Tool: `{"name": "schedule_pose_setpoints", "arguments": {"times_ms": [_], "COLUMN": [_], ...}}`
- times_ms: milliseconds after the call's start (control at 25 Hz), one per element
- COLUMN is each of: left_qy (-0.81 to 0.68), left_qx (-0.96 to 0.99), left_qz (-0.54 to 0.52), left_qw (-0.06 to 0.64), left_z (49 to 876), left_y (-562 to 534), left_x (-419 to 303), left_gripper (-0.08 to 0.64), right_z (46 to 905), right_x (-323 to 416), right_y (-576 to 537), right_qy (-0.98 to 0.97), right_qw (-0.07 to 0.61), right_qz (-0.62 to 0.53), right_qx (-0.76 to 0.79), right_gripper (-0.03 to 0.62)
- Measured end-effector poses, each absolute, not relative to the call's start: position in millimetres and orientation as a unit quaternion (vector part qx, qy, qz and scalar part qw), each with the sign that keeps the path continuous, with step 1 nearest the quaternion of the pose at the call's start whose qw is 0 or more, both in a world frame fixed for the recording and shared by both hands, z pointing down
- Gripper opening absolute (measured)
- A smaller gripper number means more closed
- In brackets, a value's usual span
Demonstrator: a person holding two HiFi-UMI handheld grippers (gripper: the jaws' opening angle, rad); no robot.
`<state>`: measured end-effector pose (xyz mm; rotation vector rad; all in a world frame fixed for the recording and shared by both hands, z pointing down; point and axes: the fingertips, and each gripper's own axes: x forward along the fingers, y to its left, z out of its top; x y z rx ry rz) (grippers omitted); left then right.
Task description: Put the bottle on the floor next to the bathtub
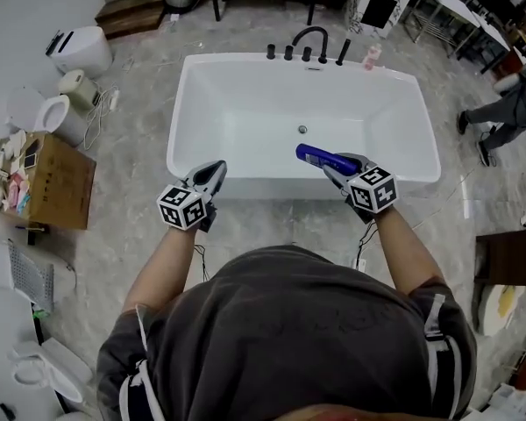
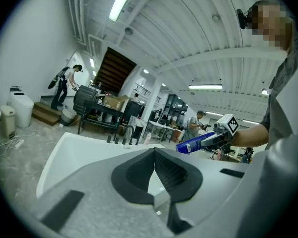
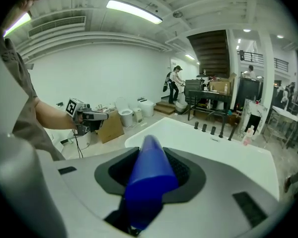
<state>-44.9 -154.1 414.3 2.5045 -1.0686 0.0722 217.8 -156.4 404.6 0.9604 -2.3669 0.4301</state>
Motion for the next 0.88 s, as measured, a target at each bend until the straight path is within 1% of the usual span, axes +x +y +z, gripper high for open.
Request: {"name": "schedule_pose_setpoints", "arguments": {"times_ms": [160, 360, 480, 640, 880], "left_qy": [-0.407, -0.457, -0.486, -0.513, -0.547], "left_qx": [0.887, 0.856, 0.838, 0.818, 0.791], "left_qz": [0.03, 0.018, 0.006, 0.006, -0.003], "left_qw": [0.216, 0.239, 0.249, 0.261, 0.274], "left_z": [429, 455, 469, 490, 542], "left_y": [-154, -150, -143, -120, -89], "left_x": [-34, -15, -8, -26, -107], "left_gripper": [0.005, 0.006, 0.006, 0.005, 0.006], "right_z": [418, 431, 440, 459, 525], "right_x": [215, 211, 196, 145, 31], "right_y": [-172, -193, -201, -202, -179], "right_qy": [-0.889, -0.901, -0.906, -0.905, -0.886], "right_qw": [0.291, 0.339, 0.365, 0.401, 0.459], "right_qz": [0.158, 0.126, 0.101, 0.069, 0.037], "right_qx": [0.316, 0.241, 0.189, 0.127, 0.058], "right_gripper": [0.138, 0.138, 0.137, 0.138, 0.138]}}
